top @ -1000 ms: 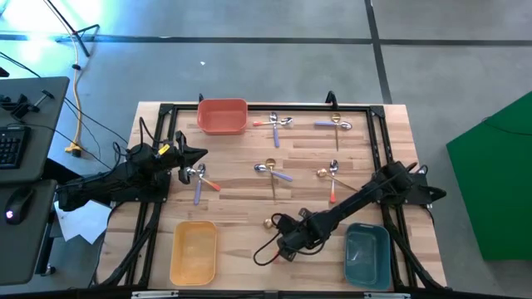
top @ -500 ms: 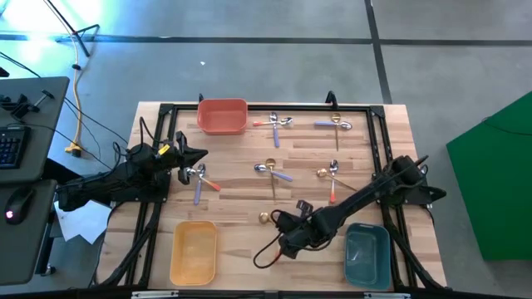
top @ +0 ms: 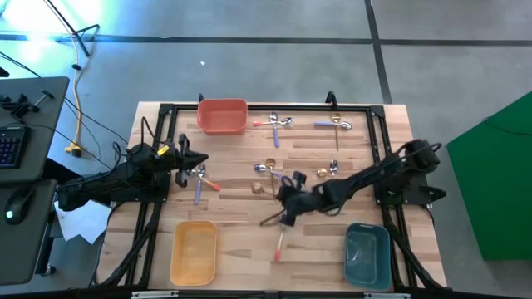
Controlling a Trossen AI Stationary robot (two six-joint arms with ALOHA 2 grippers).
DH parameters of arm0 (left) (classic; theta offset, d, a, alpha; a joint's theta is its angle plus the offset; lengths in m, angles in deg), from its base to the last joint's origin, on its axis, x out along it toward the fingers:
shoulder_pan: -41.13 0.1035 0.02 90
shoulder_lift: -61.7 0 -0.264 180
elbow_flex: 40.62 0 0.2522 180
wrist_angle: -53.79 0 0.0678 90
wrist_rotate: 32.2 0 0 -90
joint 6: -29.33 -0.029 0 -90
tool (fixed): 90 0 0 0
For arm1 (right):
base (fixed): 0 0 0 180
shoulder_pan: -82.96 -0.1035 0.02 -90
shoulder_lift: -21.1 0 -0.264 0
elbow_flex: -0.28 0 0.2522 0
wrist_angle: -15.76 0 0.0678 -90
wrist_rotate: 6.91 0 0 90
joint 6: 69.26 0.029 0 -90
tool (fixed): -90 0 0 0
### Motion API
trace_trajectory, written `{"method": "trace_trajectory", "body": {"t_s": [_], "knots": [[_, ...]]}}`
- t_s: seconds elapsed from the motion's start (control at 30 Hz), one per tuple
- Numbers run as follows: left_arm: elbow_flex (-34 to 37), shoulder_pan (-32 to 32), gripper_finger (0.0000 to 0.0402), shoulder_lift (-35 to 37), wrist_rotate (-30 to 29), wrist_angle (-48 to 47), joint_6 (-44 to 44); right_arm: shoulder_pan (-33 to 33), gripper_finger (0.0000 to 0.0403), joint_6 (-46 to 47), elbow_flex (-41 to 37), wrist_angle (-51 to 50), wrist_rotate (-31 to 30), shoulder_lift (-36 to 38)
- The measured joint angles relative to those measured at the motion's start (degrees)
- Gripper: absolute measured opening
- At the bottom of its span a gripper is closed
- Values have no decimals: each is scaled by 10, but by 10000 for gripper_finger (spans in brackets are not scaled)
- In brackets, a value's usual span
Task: Sort silverware by color (type)
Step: Put the bottom gold spoon into the orange bin
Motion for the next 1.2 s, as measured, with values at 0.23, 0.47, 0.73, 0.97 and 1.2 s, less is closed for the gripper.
{"method": "trace_trajectory", "body": {"t_s": [0.23, 0.47, 0.73, 0.97, 1.2], "knots": [[0, -15, 3, -27, -2, 16, 0, 64, 10, -153, -121, 259, 56, 95], [0, -28, 3, -106, -7, 107, -1, 143, 10, -240, -179, 408, 162, 146], [0, -53, 5, -239, -71, 218, -14, 210, 10, -286, -172, 439, 262, 140], [-8, -83, 51, -346, -85, 346, -27, 251, 10, -296, -172, 443, 317, 139], [-64, -120, 116, -450, -109, 357, -61, 249, 10, -311, -171, 469, 319, 134]]}}
